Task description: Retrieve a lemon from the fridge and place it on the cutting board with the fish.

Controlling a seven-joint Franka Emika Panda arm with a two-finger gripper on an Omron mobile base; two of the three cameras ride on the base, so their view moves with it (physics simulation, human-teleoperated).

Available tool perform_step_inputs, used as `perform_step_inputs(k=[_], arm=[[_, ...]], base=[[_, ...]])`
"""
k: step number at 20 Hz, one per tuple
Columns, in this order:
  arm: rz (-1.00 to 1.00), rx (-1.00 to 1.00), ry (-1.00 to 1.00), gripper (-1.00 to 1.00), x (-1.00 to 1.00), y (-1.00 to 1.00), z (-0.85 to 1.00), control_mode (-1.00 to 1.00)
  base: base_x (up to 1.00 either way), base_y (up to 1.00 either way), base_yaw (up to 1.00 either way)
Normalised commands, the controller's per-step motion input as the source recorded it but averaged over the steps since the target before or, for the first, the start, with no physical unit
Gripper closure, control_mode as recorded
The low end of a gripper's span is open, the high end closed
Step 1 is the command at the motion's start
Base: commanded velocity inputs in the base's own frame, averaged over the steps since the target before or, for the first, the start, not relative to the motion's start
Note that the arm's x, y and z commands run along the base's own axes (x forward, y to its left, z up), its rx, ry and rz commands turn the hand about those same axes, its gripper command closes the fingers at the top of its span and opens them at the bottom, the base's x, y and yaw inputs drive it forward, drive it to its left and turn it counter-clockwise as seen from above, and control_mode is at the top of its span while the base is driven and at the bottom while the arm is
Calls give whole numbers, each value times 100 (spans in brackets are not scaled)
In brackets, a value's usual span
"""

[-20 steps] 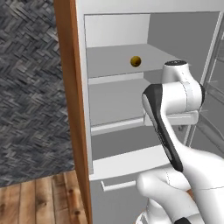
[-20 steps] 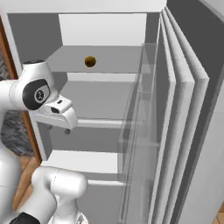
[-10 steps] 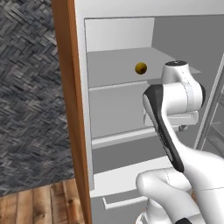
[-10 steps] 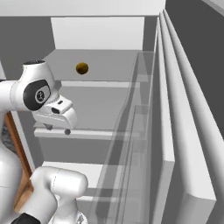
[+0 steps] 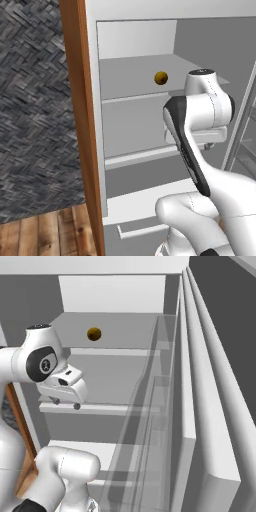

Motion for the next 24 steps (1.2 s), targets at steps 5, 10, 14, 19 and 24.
perform_step_inputs(k=[5,10,14,19,24], arm=[[0,0,-25,-100,-9,0,7,-100],[6,-1,-57,-100,-16,0,43,-100],[8,-6,-50,-100,-17,0,82,-100],[10,-15,-59,-100,-6,8,85,-100],[11,-15,-42,-100,3,4,87,-100]], base=[[0,0,0],[0,0,0],[0,0,0],[0,0,0],[0,0,0]])
